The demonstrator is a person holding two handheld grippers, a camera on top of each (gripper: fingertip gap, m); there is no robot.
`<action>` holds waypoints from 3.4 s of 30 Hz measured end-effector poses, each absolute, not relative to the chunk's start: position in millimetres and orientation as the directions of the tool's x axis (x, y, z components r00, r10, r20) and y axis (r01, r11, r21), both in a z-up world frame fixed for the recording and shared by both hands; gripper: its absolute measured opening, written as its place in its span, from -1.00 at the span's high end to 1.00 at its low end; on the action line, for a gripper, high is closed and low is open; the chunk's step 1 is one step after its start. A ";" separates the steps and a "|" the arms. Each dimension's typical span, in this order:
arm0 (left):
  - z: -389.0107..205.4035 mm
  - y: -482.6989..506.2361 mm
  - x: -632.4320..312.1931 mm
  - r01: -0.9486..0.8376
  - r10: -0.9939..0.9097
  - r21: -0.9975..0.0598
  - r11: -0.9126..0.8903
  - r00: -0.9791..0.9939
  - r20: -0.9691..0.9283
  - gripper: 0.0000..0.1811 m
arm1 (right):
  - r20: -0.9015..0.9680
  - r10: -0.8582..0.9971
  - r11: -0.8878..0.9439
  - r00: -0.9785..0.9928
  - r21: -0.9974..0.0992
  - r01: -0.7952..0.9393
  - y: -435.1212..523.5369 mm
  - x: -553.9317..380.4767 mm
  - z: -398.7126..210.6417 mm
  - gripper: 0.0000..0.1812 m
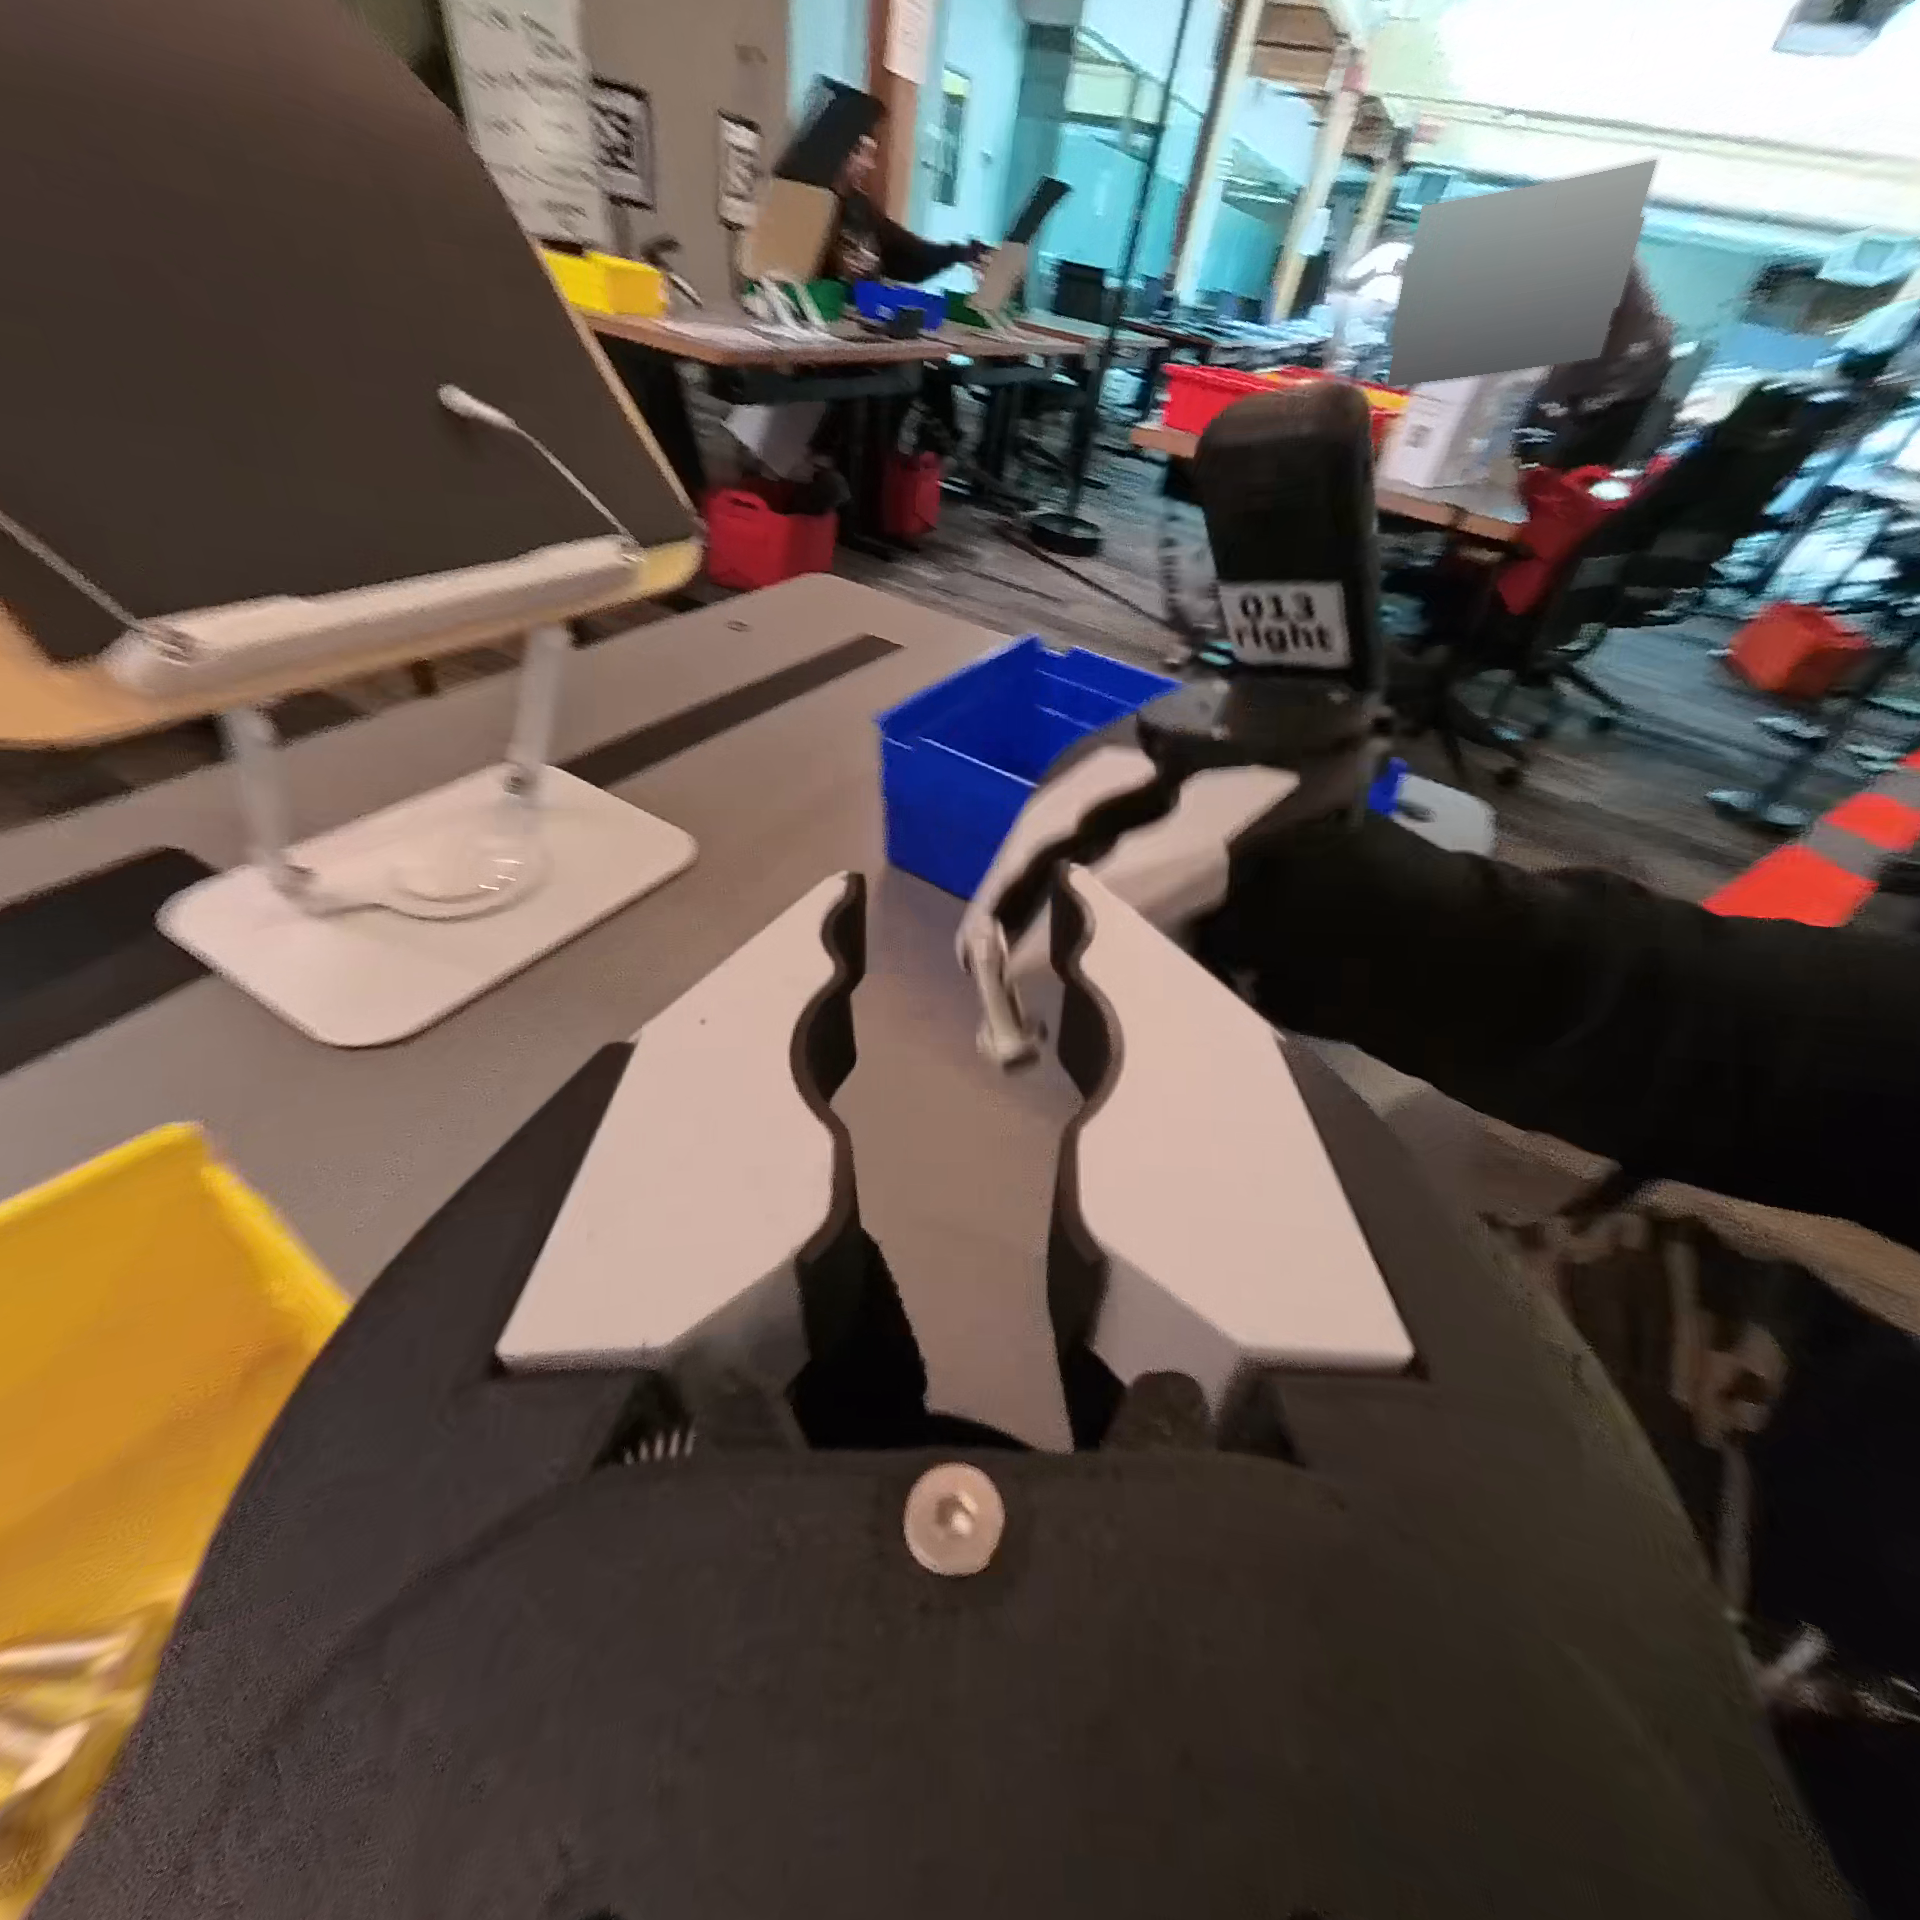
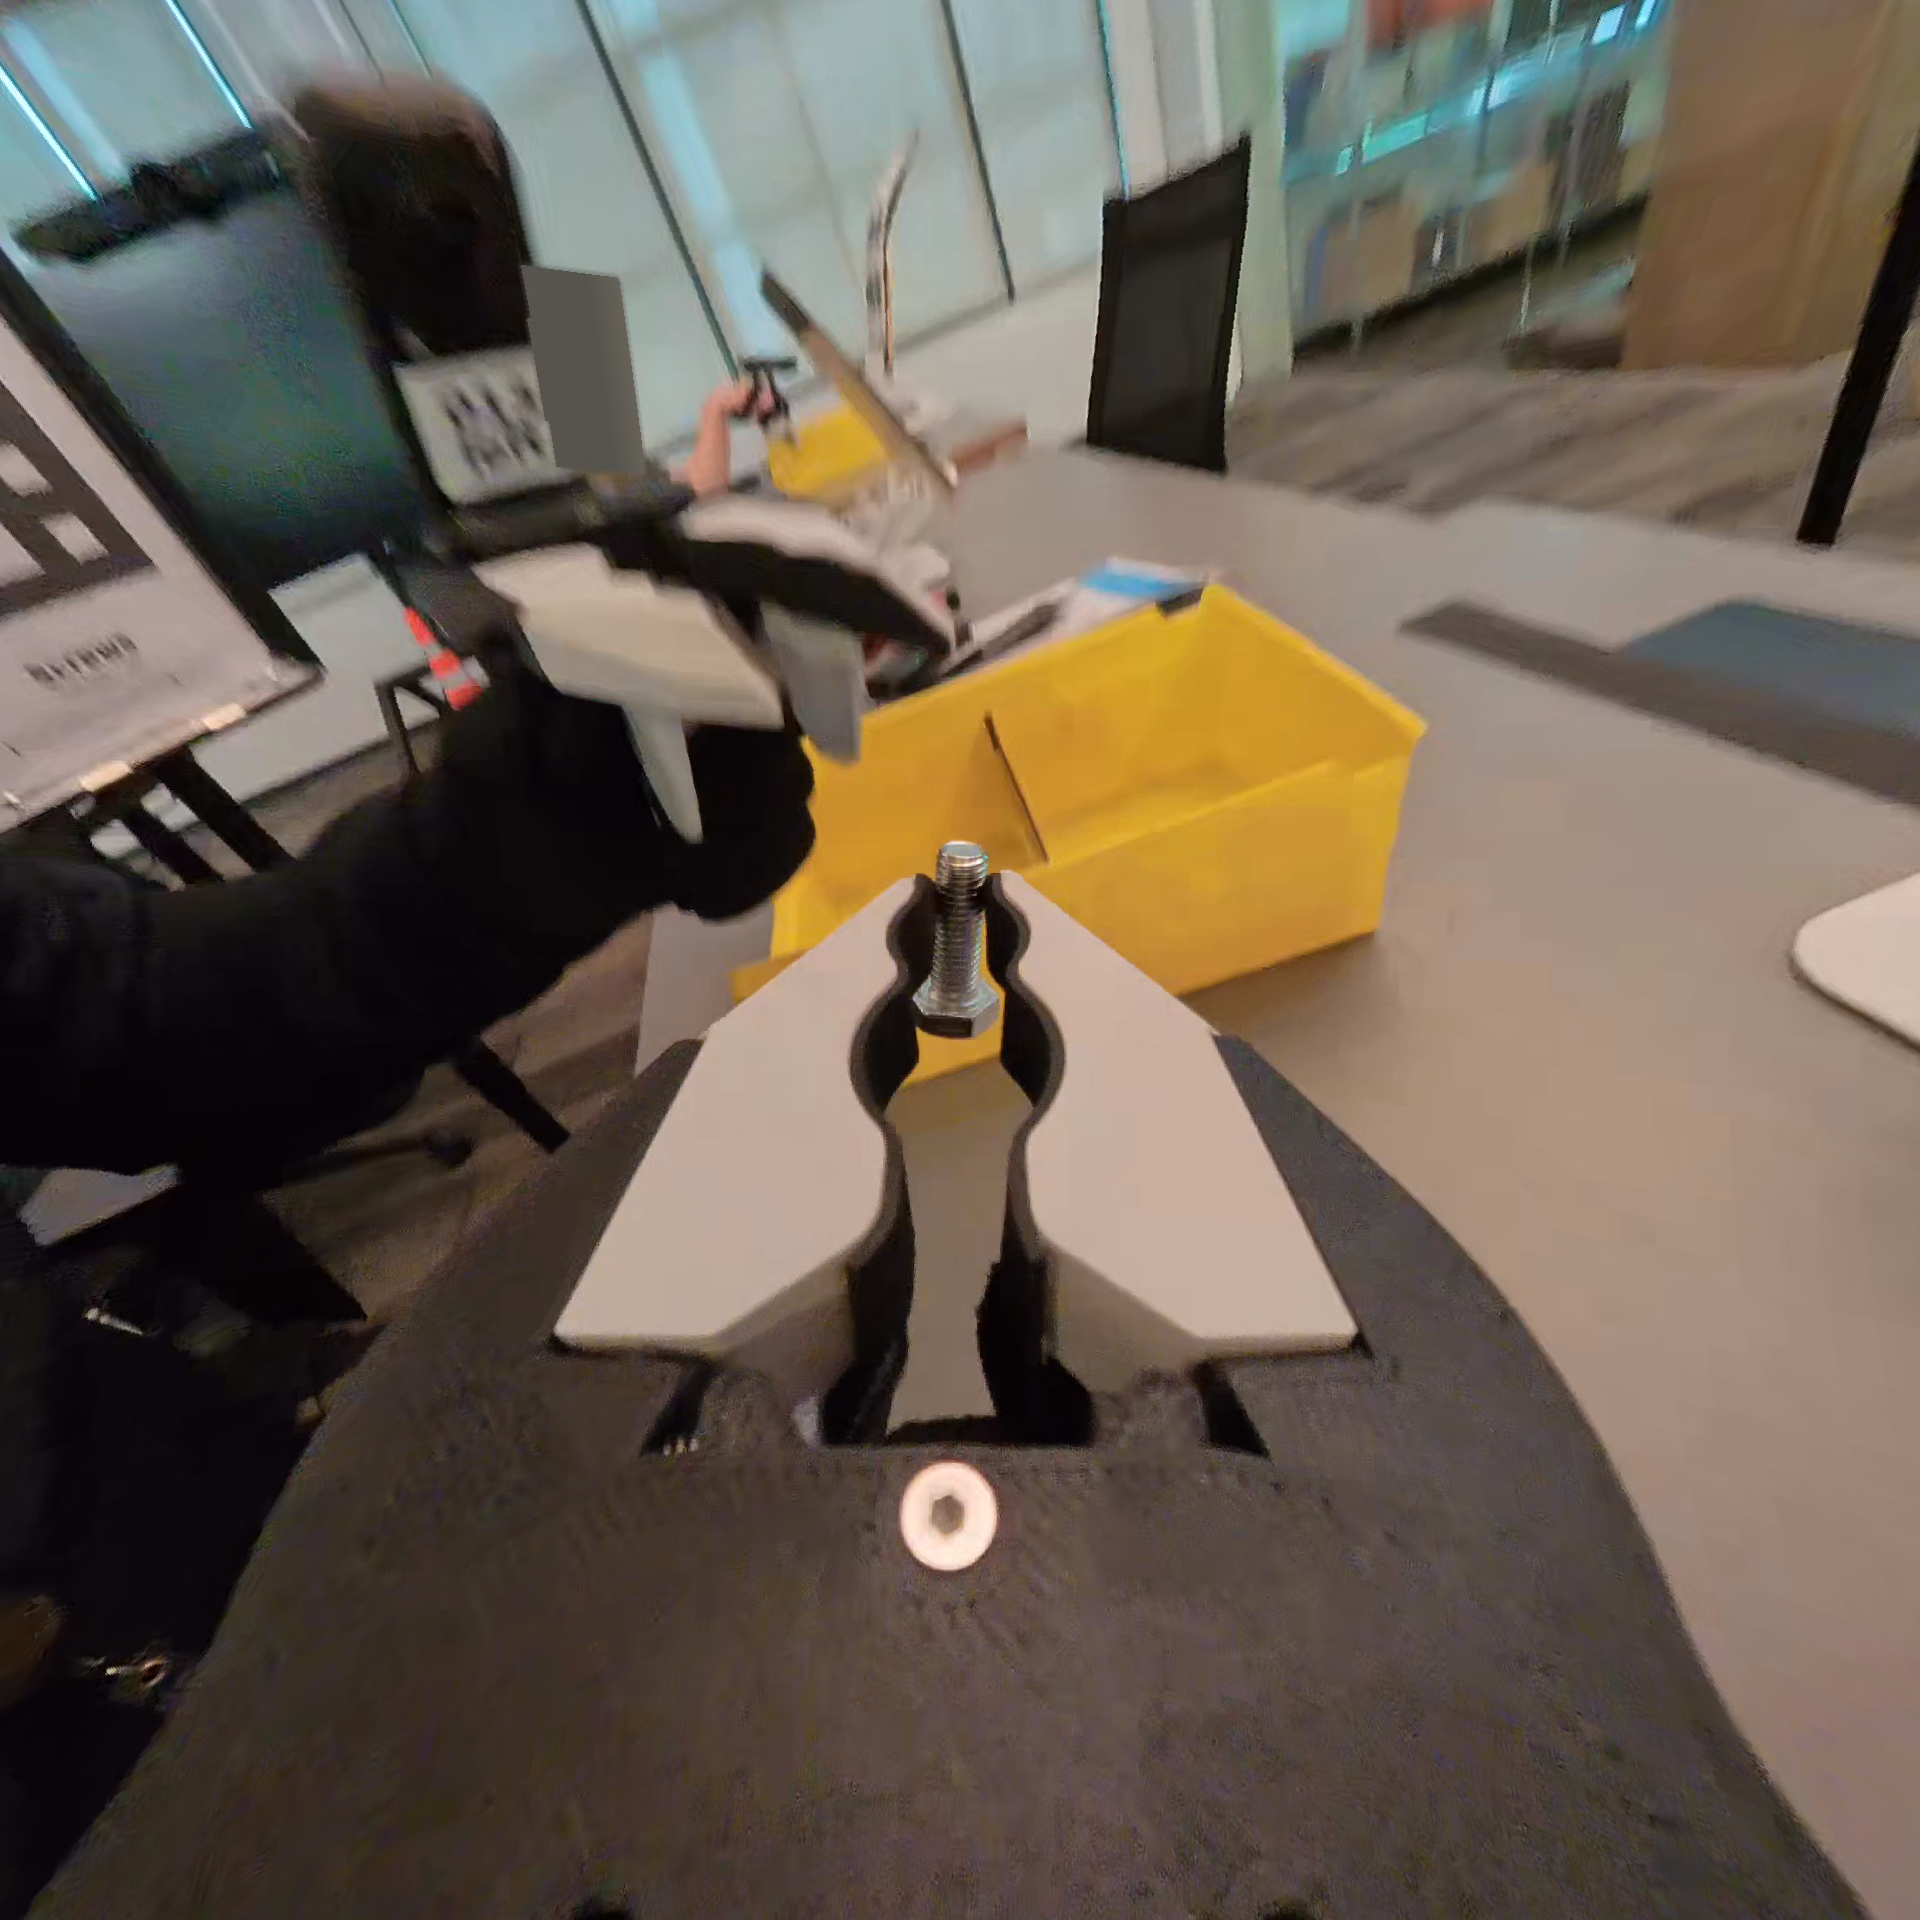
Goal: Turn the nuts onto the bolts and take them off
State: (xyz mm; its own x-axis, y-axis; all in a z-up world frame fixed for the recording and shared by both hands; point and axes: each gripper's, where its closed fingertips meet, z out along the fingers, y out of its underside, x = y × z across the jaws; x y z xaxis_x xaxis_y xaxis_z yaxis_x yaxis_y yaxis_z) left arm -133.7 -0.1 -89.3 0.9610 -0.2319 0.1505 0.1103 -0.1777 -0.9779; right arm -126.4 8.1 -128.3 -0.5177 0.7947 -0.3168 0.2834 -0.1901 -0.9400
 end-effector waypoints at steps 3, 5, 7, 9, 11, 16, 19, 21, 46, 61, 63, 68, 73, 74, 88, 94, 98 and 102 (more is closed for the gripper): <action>-96.5 4.0 -111.9 0.154 -0.334 -0.969 -0.196 0.918 0.213 0.57 | -0.278 0.801 -0.221 -0.530 -0.960 0.170 26.3 -111.2 -100.3 0.91; -100.8 6.4 -95.3 0.141 -0.390 -0.968 -0.209 0.896 0.215 0.54 | -0.260 0.780 -0.229 -0.569 -0.965 0.127 25.2 -103.5 -89.0 0.91; -105.1 10.1 -82.2 0.108 -0.412 -0.971 -0.213 0.892 0.189 0.53 | -0.236 0.759 -0.229 -0.607 -0.969 0.091 17.8 -98.8 -82.0 0.92; -106.8 12.3 -74.2 0.093 -0.422 -0.974 -0.207 0.889 0.175 0.55 | -0.208 0.747 -0.217 -0.631 -0.974 0.065 9.8 -96.8 -78.9 0.92; -104.3 11.8 -71.6 0.112 -0.433 -0.976 -0.188 0.882 0.184 0.60 | -0.190 0.741 -0.202 -0.644 -0.978 0.056 4.5 -95.9 -78.2 0.92; -103.8 10.5 -75.9 0.132 -0.429 -0.976 -0.174 0.882 0.196 0.72 | -0.173 0.753 -0.186 -0.635 -0.981 0.046 3.9 -97.0 -78.5 0.92; -103.7 10.4 -77.0 0.133 -0.425 -0.977 -0.167 0.884 0.194 0.80 | -0.174 0.747 -0.194 -0.642 -0.980 0.040 2.0 -96.7 -77.7 0.92; -105.3 10.8 -77.1 0.136 -0.425 -0.975 -0.175 0.883 0.199 0.81 | -0.174 0.745 -0.193 -0.644 -0.980 0.041 0.5 -97.0 -78.4 0.92; -92.3 1.7 -104.4 0.051 -0.343 -0.993 -0.105 0.935 0.084 0.83 | -0.050 0.801 0.290 -0.597 -0.840 0.459 3.7 -56.7 -158.6 0.52; -95.6 0.9 -105.9 0.028 -0.333 -0.993 -0.119 0.940 0.067 0.83 | -0.030 0.756 0.552 -0.654 -0.508 0.661 -19.8 -33.1 -309.8 0.60; -95.4 0.9 -105.9 0.027 -0.335 -0.993 -0.119 0.940 0.066 0.83 | -0.026 0.766 0.550 -0.642 -0.491 0.676 -18.3 -33.6 -312.5 0.67; -96.8 1.4 -106.1 0.025 -0.332 -0.992 -0.121 0.941 0.064 0.83 | -0.026 0.794 0.522 -0.607 -0.482 0.704 -13.5 -35.0 -314.8 0.83; -98.7 0.6 -103.2 -0.002 -0.344 -0.993 -0.121 0.938 0.040 0.83 | -0.039 0.806 0.445 -0.590 -0.619 0.648 -5.1 -44.0 -256.7 0.82; -99.0 0.6 -101.7 -0.008 -0.348 -0.993 -0.118 0.937 0.034 0.83 | -0.029 0.807 0.427 -0.590 -0.661 0.617 -0.8 -47.8 -233.1 0.82; -105.2 3.3 -72.4 -0.107 -0.410 -0.989 -0.106 0.910 -0.054 0.83 | 0.191 0.589 0.592 -0.785 -0.764 0.258 -4.7 -73.3 -59.1 0.83; -107.2 3.2 -69.4 -0.128 -0.415 -0.986 -0.111 0.907 -0.071 0.83 | 0.142 0.536 0.624 -0.832 -0.731 0.277 -9.9 -77.0 -68.9 0.83; -107.3 3.2 -67.5 -0.134 -0.419 -0.985 -0.109 0.905 -0.077 0.83 | 0.128 0.499 0.652 -0.857 -0.708 0.273 -11.9 -75.2 -70.9 0.83; -110.6 3.9 -64.8 -0.153 -0.427 -0.981 -0.119 0.900 -0.088 0.83 | 0.114 0.456 0.697 -0.883 -0.663 0.274 -10.3 -71.5 -74.8 0.83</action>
State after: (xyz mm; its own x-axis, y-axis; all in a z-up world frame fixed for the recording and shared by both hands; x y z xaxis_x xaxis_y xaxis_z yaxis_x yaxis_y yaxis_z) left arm -64.8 3.9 -110.6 0.8999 -0.4270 -0.0881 -0.1528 -0.1195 -0.9810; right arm -71.5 -10.3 -74.8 -0.8827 0.4559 0.1140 0.2743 0.6968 -0.6628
